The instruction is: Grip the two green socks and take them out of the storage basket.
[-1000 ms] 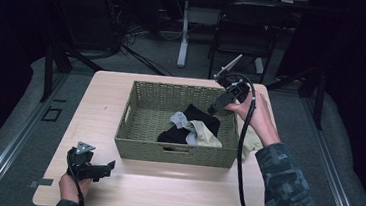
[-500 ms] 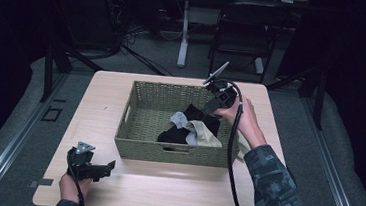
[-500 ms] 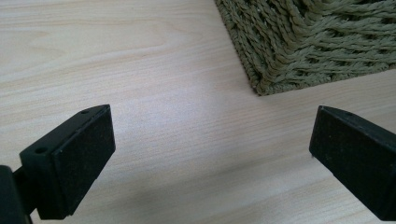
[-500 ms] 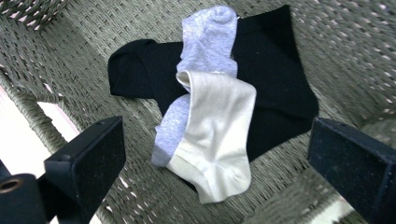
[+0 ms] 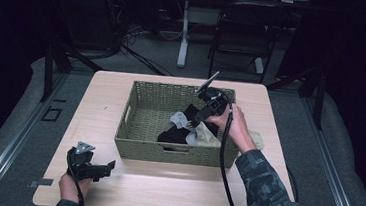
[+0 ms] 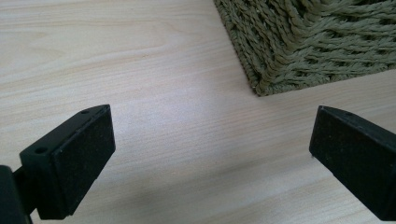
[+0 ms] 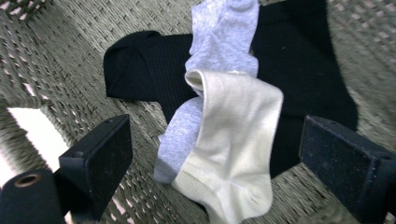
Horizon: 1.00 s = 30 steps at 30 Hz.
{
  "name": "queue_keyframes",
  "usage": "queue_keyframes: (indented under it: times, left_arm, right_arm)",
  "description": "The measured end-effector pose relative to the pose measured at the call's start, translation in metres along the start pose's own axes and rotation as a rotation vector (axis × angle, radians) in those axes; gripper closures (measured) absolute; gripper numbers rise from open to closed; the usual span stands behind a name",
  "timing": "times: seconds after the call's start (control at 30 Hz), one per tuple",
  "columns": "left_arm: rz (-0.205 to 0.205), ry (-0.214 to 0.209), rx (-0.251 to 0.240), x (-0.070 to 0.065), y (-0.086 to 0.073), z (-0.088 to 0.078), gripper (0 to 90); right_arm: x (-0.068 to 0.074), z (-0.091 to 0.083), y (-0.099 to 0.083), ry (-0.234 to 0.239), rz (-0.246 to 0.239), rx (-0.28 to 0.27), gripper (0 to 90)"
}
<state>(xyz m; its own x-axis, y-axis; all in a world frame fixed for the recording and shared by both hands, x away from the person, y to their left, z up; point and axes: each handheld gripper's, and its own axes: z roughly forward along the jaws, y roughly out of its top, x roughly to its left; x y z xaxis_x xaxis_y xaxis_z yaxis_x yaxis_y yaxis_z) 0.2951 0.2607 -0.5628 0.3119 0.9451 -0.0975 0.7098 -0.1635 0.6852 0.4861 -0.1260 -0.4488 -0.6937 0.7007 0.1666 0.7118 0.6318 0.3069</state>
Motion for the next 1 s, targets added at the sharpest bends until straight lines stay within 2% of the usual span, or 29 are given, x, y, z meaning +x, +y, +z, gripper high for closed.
queue_keyframes:
  times: [0.1,0.13,0.17,0.27,0.4,0.47,0.6,0.7,0.8,0.83,0.87,0.9,1.0]
  left_arm:
    - [0.000,-0.003,0.000,0.000,0.000,0.000,0.2]
    - [0.000,-0.003,0.000,0.000,0.000,0.000,0.2]
    - [0.000,-0.003,0.000,0.000,0.000,0.000,0.2]
    - [0.000,-0.001,0.000,0.000,0.000,0.000,0.2]
    - [0.001,-0.002,0.001,0.000,0.000,0.000,0.2]
    - [0.000,0.000,0.002,0.000,0.000,0.000,0.2]
    - [0.000,0.001,0.000,0.000,0.000,0.000,0.2]
    - [0.001,-0.002,0.002,0.000,0.000,0.000,0.2]
    - [0.001,-0.002,0.001,0.000,0.000,0.000,0.2]
    - [0.001,-0.001,0.001,0.000,0.000,0.000,0.2]
    - [0.000,-0.001,0.001,0.000,0.000,0.000,0.2]
    - [0.000,-0.001,0.001,0.000,0.000,0.000,0.1]
    - [0.002,-0.001,0.000,0.000,0.000,0.000,0.2]
  right_arm:
    - [0.001,0.011,-0.001,-0.001,0.001,0.011,13.1]
    - [0.001,0.014,0.000,-0.002,-0.003,0.036,13.5]
    - [0.002,0.019,-0.001,-0.004,0.016,0.011,14.1]
    - [0.002,0.028,0.000,-0.021,0.011,0.066,17.4]
    - [0.000,0.039,0.000,-0.035,0.026,0.066,30.0]
    - [0.000,0.044,0.000,-0.051,0.023,0.081,40.7]
    - [0.002,0.048,-0.001,-0.073,0.043,0.119,69.0]
    - [0.000,0.047,-0.002,-0.094,0.032,0.116,86.6]
    - [0.000,0.041,-0.004,-0.104,0.031,0.125,88.3]
    - [0.001,0.039,-0.005,-0.111,0.041,0.103,88.4]
    - [0.000,0.034,-0.005,-0.117,0.027,0.120,88.4]
    - [0.000,0.031,-0.006,-0.119,0.032,0.101,88.4]
    - [0.000,0.017,-0.007,-0.129,0.018,0.094,88.4]
